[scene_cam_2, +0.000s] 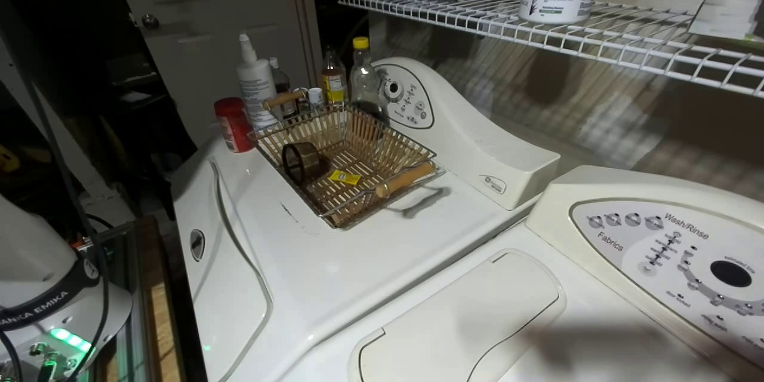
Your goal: Place the dark blue and white container right-side up.
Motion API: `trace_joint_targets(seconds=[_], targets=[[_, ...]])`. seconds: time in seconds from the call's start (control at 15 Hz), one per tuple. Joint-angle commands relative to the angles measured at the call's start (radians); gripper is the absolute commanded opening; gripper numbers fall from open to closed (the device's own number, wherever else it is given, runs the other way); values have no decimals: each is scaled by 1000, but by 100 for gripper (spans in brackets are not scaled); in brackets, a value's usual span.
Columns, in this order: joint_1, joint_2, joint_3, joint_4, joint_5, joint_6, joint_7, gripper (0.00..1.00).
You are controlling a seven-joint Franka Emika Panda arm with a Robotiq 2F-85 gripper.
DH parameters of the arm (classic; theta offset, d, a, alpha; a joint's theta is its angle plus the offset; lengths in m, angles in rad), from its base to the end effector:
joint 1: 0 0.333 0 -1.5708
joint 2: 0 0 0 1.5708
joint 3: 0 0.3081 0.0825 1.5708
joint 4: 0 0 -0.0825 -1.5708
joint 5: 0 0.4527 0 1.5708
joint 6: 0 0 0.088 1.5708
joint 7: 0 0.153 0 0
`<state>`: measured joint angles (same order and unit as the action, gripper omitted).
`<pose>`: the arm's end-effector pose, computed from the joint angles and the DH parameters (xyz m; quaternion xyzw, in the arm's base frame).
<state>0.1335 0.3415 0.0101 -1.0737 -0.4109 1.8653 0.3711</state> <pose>0.7589 0.0594 0.6576 0.9500 -0.0949 0.2626 0.1397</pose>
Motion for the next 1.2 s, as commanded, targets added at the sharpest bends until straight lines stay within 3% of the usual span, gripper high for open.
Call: trace_joint_targets(seconds=[0.0,0.33,0.4,0.47,0.73,1.13], targets=[[3,111,-27,202,98,-137,96,100],[-20,187,-33,333,217,-240,264,100],[-22,194,-31,339,241,-235,305,100],[-9,138,-38,247,187,-198,240,100],[-14,167,-38,279,209,-199,290,100],[-36,191,-35,285,279,-121,533,100]])
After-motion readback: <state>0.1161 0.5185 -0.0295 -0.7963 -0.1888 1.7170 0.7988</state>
